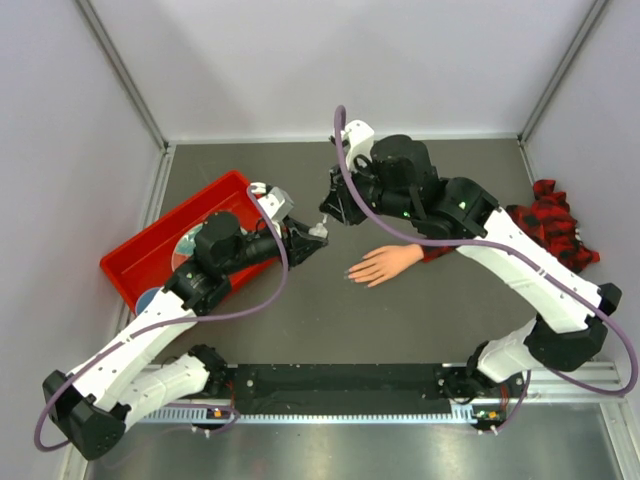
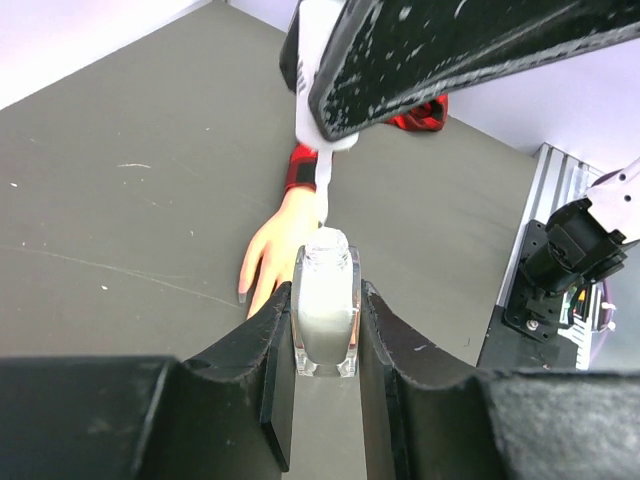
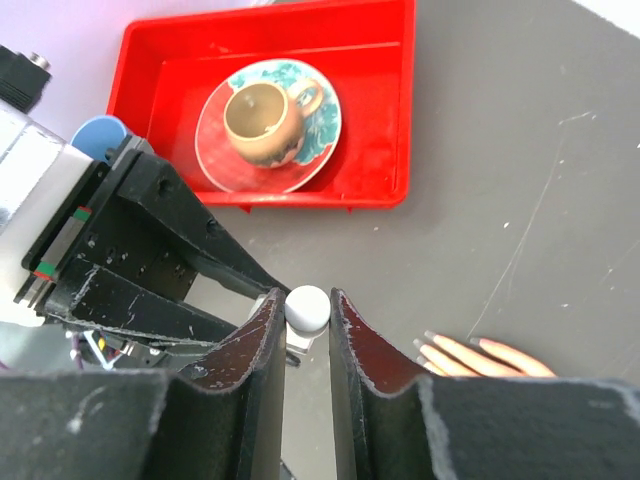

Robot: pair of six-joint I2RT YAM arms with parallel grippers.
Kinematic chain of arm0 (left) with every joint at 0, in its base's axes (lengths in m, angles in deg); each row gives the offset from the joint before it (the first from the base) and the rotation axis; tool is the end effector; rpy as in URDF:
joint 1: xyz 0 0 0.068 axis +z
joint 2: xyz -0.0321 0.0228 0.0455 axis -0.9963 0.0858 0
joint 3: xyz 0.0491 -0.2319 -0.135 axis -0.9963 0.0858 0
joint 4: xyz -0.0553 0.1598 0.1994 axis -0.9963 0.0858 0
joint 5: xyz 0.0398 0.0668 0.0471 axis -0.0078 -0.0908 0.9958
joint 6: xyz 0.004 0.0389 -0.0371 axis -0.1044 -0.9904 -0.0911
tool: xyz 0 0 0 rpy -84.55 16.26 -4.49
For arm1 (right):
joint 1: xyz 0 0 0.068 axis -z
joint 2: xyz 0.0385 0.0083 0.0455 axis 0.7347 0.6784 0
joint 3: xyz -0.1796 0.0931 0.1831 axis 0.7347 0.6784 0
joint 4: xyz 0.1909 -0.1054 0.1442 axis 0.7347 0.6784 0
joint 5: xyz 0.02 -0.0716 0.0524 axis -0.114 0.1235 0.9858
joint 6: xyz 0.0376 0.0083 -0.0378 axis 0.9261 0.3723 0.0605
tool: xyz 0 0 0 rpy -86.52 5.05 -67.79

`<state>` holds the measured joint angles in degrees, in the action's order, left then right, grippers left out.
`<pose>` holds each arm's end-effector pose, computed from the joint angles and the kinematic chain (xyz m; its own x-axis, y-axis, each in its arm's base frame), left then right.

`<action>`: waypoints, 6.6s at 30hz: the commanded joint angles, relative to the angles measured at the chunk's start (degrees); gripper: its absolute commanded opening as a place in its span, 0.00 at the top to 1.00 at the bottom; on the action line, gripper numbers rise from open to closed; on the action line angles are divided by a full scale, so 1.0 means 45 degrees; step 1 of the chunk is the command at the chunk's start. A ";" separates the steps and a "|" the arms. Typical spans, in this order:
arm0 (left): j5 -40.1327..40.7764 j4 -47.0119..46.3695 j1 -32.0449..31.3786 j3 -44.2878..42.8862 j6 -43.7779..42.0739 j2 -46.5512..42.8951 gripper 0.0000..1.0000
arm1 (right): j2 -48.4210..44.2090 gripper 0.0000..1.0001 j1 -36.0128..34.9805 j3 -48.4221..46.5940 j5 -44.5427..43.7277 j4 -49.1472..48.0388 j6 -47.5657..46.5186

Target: Paint the nails

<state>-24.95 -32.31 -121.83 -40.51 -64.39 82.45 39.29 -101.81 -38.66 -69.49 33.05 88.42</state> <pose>0.1590 -0.1382 0.3576 -0.2055 -0.0293 -0.9782 0.8665 0.4593 -0.1957 0.1729 0.2420 0.4730 -0.4057 -0.1960 -0.8927 -0.7386 0.6456 0.1940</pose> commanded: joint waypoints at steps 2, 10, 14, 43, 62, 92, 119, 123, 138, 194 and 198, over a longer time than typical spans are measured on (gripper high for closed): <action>-0.0013 -0.0870 -0.0036 -0.0128 0.0277 -0.0176 1.00 | -0.0383 1.00 -0.0071 -0.0085 -0.0165 -0.0551 -0.0145; 0.0025 -0.0793 -0.0017 -0.0147 0.0122 -0.0020 1.00 | -0.0578 1.00 -0.0071 -0.0163 0.0051 -0.0844 0.0188; 0.0570 -0.0383 -0.0017 -0.0069 -0.0210 -0.0175 1.00 | -0.0754 1.00 -0.0071 -0.0203 -0.0495 -0.0610 0.0227; -0.2026 -0.2001 -0.0114 0.1532 -0.0679 0.0896 1.00 | -0.3801 1.00 0.0339 0.4505 -0.0653 -0.2817 0.2161; -0.0913 -0.4655 -0.0114 0.2801 -0.0601 0.0196 1.00 | -0.5421 1.00 0.0983 0.9853 -0.2096 -0.5780 0.1791; 0.1451 -0.4601 -0.0133 0.3486 -0.1735 -0.2481 1.00 | -0.3899 1.00 0.1218 1.5949 -0.2996 -1.2210 0.0618; 0.1295 -0.4816 -0.0133 0.3622 -0.1715 -0.2110 1.00 | -0.2044 1.00 0.1218 1.6048 -0.2722 -1.2524 0.0442; 0.1295 -0.4816 -0.0114 0.3622 -0.1715 -0.2090 1.00 | -0.2024 1.00 0.1217 1.6087 -0.2975 -1.2465 0.0442; 0.1236 -0.4933 -0.0133 0.3642 -0.1676 -0.1914 1.00 | -0.1965 1.00 0.1218 1.6087 -0.3504 -1.2250 0.0403; 0.1119 -0.4952 -0.0114 0.3622 -0.1656 -0.1836 1.00 | -0.1028 1.00 0.1218 1.5754 -0.2801 -1.2484 0.0403; 0.1119 -0.4953 -0.0133 0.3642 -0.1656 -0.1817 1.00 | -0.1183 1.00 0.1218 1.5793 -0.2781 -1.2484 0.0423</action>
<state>-19.21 -51.19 -122.27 -24.31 -71.82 74.18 34.54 -96.87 33.62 -82.54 -20.67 90.87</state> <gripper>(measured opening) 0.307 0.191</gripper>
